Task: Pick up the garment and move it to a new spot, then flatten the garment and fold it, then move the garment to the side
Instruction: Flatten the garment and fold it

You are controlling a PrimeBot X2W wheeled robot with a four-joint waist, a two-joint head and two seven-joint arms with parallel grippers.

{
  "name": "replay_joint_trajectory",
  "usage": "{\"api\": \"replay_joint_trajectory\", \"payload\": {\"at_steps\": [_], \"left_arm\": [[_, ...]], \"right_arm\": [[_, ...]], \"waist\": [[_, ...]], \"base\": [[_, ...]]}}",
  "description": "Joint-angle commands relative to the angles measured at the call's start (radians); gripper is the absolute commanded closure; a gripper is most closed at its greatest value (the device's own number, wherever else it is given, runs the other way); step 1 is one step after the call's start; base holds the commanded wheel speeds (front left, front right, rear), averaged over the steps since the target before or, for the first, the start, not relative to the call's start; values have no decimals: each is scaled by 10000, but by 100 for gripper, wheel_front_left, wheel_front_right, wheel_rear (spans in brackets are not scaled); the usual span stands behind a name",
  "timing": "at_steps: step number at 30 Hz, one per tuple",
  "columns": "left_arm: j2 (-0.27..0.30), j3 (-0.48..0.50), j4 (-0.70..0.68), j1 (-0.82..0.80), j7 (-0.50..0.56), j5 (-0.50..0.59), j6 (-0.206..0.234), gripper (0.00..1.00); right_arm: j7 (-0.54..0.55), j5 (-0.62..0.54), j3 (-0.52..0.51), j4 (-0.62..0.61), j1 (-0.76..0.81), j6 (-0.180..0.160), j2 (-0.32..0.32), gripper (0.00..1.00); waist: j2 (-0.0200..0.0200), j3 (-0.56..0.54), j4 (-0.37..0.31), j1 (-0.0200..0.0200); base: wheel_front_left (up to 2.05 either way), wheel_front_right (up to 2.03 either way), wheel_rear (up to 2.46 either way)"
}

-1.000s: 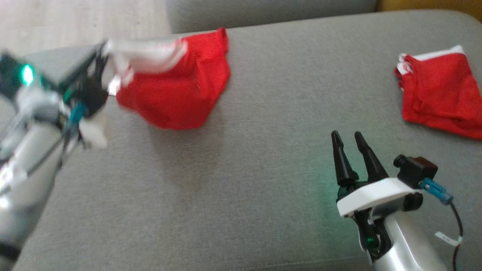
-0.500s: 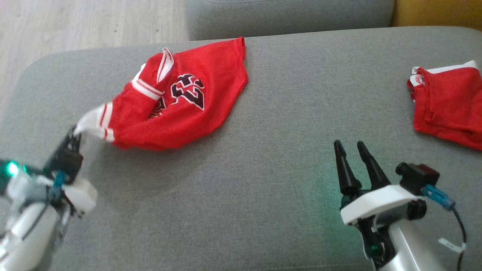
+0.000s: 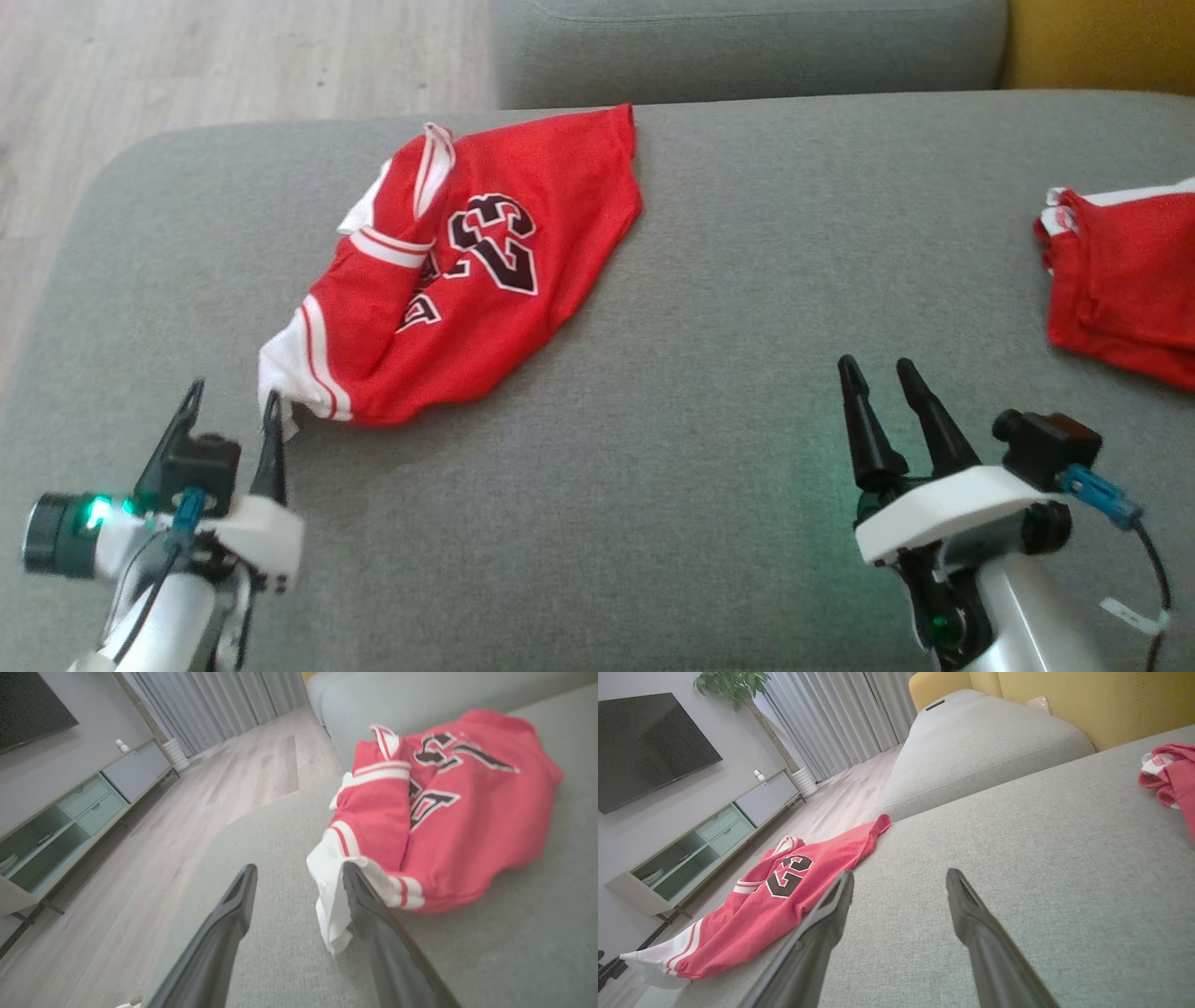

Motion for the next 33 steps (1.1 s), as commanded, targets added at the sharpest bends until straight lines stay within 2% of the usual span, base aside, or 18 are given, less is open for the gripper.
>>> {"api": "replay_joint_trajectory", "payload": {"at_steps": [1, 4, 9, 16, 21, 23, 31, 33], "left_arm": [[233, 572, -479, -382, -49, -38, 137, 0], [-54, 898, -1471, -149, -51, -86, 460, 0], [-615, 1000, -3029, 402, -53, 127, 675, 0], [-1364, 602, -3788, 426, -54, 432, 301, 0], [-1826, 554, -3617, 162, -54, 559, -51, 0], [-2005, 579, -3545, 79, -54, 601, -214, 0], [-2649, 860, -3350, -37, -54, 849, -779, 0], [-2714, 903, -3311, -33, -54, 878, -842, 0]], "right_arm": [[14, -100, 165, -397, -84, 44, -12, 0], [40, -165, 34, -526, 1, 44, -12, 0], [363, -407, -37, -738, -89, 44, -12, 0], [1295, -464, 367, -308, -1110, 44, -12, 0], [2036, 189, 833, 1134, -2556, 44, -12, 0], [2313, 19, 1020, 1949, -3200, 44, -12, 0], [2931, -37, 122, 5517, -5348, 44, -12, 0], [2962, -126, -8, 5923, -5573, 44, -12, 0]], "waist": [[-1, -23, 90, 0], [-1, -8, 338, 0], [-1, 111, 906, 0], [-1, 467, 2114, 0], [-1, 737, 2953, 0], [-1, 840, 3255, 0], [-1, 1158, 4252, 0], [-1, 1197, 4346, 0]], "base": [[0, 0, 0], [0, 0, 0], [0, 0, 0], [0, 0, 0], [0, 0, 0], [0, 0, 0], [0, 0, 0], [0, 0, 0]]}}
